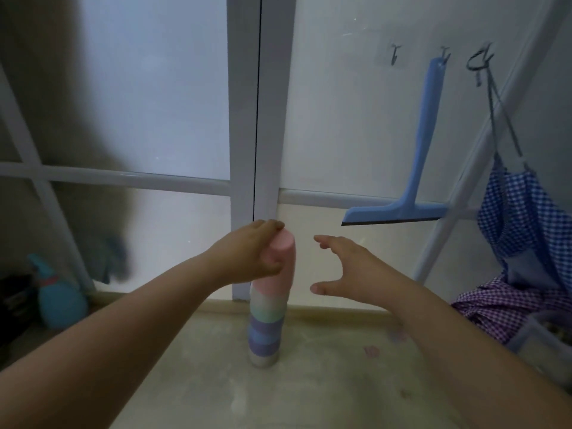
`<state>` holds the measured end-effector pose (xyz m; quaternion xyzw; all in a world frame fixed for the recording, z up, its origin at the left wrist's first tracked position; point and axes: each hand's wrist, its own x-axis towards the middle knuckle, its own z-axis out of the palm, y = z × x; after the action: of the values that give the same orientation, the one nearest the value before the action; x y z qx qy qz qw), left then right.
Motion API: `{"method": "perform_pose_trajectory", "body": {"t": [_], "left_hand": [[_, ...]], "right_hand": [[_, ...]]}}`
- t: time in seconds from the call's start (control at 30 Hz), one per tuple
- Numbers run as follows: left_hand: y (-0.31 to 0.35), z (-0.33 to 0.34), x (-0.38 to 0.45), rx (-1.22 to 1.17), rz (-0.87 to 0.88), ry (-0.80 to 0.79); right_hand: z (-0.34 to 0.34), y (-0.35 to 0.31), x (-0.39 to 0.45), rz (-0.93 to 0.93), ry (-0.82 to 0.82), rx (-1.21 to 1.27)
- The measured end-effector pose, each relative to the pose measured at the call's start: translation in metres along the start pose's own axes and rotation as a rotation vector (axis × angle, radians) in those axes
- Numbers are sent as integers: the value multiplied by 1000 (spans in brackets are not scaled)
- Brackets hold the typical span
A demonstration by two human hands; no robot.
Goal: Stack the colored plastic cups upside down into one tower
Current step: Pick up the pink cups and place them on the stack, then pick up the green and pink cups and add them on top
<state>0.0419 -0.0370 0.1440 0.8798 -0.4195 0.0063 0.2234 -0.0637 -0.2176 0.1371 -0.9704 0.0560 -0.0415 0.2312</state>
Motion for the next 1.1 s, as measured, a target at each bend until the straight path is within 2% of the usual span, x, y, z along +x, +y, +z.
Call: {"method": "perform_pose_trajectory", "body": {"t": [0.13,0.3,0.43,0.57,0.73,0.93,1.1], "left_hand": [[-11,-5,-17,2,-7,90],[-43,19,-60,33,-80,124],[-59,82,-101,37,-172,-13],[-57,139,-140,70,-216,-196],[-61,164,-179,23,-337,-219],[-81,151,-223,24,-452,-158],[-123,103,-265,77,-551,-73]], "right_hand": [[9,-1,-8,-10,25,14],[50,17,-34,-2,-78,-7],[104,33,-60,40,-217,-6],[155,40,-92,-8,-451,16],[204,44,-114,-84,-646,-33],[224,28,-109,-173,-615,-140],[236,-39,-64,-287,-518,-123]]}}
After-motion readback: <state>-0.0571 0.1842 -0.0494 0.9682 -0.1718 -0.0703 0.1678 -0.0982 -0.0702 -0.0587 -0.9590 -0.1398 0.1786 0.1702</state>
